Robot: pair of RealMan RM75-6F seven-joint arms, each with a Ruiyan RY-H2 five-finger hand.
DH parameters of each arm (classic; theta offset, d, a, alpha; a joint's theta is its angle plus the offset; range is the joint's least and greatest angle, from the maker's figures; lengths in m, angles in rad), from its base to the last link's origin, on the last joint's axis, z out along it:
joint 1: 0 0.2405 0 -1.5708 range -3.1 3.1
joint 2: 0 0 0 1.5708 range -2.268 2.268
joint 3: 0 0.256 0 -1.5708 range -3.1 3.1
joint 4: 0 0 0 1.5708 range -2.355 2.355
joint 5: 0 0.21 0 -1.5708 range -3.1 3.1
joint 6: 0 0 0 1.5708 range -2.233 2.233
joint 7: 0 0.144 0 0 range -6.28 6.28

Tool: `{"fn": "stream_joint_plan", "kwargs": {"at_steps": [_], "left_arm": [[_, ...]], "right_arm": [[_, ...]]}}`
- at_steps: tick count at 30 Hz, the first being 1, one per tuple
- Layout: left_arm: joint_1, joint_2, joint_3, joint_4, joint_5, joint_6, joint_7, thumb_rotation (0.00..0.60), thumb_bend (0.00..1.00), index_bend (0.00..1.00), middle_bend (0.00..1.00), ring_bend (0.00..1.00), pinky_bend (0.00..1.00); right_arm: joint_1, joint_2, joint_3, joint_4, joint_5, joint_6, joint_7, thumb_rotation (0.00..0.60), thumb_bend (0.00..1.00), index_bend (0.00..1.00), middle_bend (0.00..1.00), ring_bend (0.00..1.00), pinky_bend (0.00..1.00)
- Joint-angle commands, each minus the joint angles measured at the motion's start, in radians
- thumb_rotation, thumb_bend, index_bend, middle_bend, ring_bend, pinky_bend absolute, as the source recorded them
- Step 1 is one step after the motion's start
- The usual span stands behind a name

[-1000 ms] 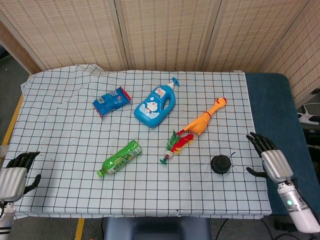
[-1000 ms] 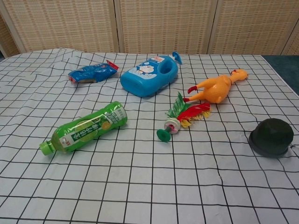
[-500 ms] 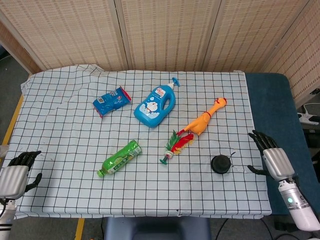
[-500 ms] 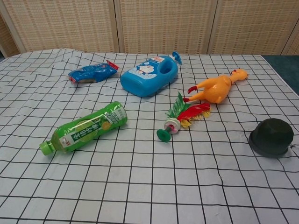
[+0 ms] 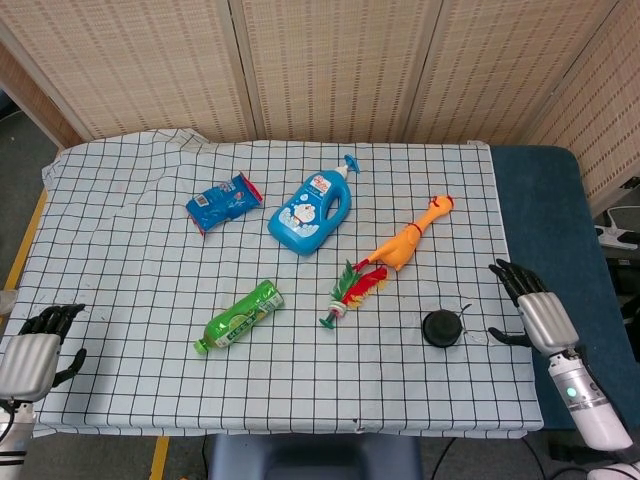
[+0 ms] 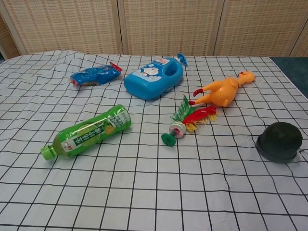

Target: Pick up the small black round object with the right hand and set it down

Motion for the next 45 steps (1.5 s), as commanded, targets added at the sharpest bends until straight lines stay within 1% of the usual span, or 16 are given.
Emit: {"fn": "stream_joint_plan", "kwargs": {"at_steps": [1,4,8,14,18,23,27,35,45], "left_arm": [[-0.001,0.002,-0.001,-0.006,-0.006,-0.005,-0.004,0.600,0.37,0.16,0.19,0.15,0.27],[0.005,0.009,-0.001,-0.008,0.003,0.012,-0.016,0.600,0.37,0.16,0.19,0.14,0.27],[0.009,0.012,-0.004,-0.008,0.004,0.023,-0.032,0.600,0.37,0.16,0.19,0.14,0.27],[0.008,0.011,-0.006,-0.007,-0.004,0.016,-0.029,0.600,0.37,0.16,0.19,0.15,0.27],[0.009,0.010,-0.007,-0.007,-0.007,0.018,-0.018,0.600,0.37,0.16,0.19,0.15,0.27],[0.011,0.013,-0.007,-0.012,-0.007,0.021,-0.014,0.600,0.37,0.16,0.19,0.14,0.27],[0.015,0.016,-0.009,-0.017,-0.009,0.029,-0.023,0.600,0.37,0.16,0.19,0.14,0.27],[0.019,0.021,-0.011,-0.017,-0.005,0.038,-0.035,0.600,0.37,0.16,0.19,0.14,0.27],[0.022,0.024,-0.013,-0.014,-0.005,0.043,-0.039,0.600,0.37,0.16,0.19,0.14,0.27]], "right_arm": [[0.053,-0.015,-0.020,0.058,-0.004,-0.116,0.143,0.600,0.08,0.00,0.00,0.00,0.08],[0.070,0.002,-0.059,0.047,-0.051,-0.146,0.207,0.600,0.08,0.00,0.00,0.00,0.08],[0.089,0.019,-0.093,0.036,-0.074,-0.193,0.235,0.600,0.08,0.00,0.00,0.00,0.08],[0.112,0.002,-0.106,0.055,-0.055,-0.258,0.233,0.600,0.08,0.00,0.00,0.00,0.08],[0.114,-0.018,-0.113,0.073,-0.075,-0.239,0.237,0.600,0.08,0.00,0.00,0.00,0.08],[0.128,-0.036,-0.133,0.088,-0.108,-0.235,0.277,0.600,0.08,0.00,0.00,0.00,0.08],[0.143,-0.052,-0.134,0.101,-0.116,-0.237,0.279,0.600,0.08,0.00,0.00,0.00,0.08],[0.168,-0.084,-0.118,0.099,-0.104,-0.245,0.219,0.600,0.08,0.00,0.00,0.00,0.08],[0.205,-0.104,-0.107,0.088,-0.069,-0.303,0.176,0.600,0.08,0.00,0.00,0.00,0.08]]}}
